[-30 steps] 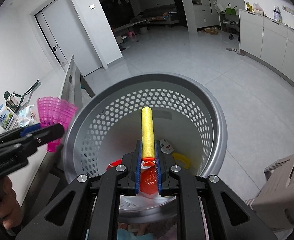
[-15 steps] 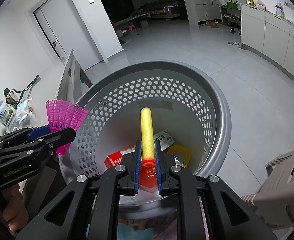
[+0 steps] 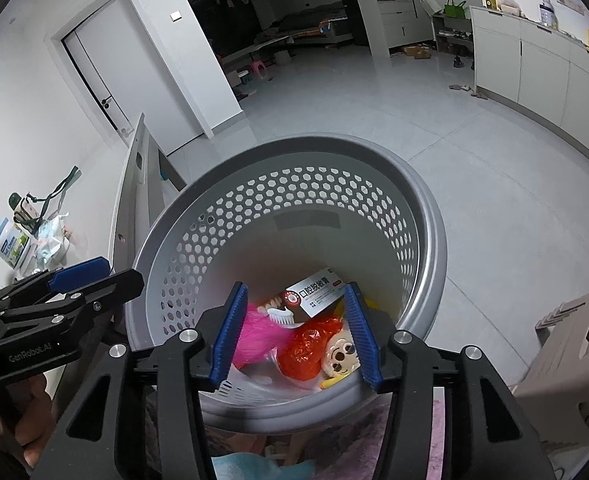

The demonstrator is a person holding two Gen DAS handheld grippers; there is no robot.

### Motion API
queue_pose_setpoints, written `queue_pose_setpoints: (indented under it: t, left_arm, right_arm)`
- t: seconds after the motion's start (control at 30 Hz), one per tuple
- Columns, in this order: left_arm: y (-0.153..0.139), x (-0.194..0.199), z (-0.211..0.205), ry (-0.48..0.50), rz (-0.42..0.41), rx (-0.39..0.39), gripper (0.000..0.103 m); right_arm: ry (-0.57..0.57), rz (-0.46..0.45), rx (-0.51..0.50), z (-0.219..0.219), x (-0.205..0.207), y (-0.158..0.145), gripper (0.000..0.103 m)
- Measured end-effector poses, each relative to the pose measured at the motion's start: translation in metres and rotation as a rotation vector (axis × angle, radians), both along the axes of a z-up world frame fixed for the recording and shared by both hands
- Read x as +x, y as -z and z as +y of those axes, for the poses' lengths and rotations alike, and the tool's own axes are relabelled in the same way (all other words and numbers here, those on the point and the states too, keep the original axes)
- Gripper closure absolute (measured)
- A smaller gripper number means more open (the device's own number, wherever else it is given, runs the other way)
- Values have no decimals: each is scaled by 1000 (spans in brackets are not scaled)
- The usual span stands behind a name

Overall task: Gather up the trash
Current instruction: 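Open both grippers to drop the dart and shuttlecock into the basket, then withdraw both open grippers from the basket back over the table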

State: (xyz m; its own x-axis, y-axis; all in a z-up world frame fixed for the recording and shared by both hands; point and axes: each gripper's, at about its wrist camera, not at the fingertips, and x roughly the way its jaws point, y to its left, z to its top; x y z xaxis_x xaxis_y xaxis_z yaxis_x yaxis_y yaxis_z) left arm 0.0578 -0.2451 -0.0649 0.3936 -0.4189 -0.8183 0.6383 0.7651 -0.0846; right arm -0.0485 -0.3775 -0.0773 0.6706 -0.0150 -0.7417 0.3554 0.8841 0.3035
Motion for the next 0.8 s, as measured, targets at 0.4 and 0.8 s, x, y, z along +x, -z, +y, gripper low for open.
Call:
queue_pose_setpoints:
  t: [0.4,0.8]
  left_arm:
    - [-9,-4,17,-35,-22,-21,26]
    - [-20,-11,45,-91,-70,-28,19]
  right_arm:
    - [2,-5,-8,9,-2,-5,45]
    - [32,-30,-75,25,-11,-19,30]
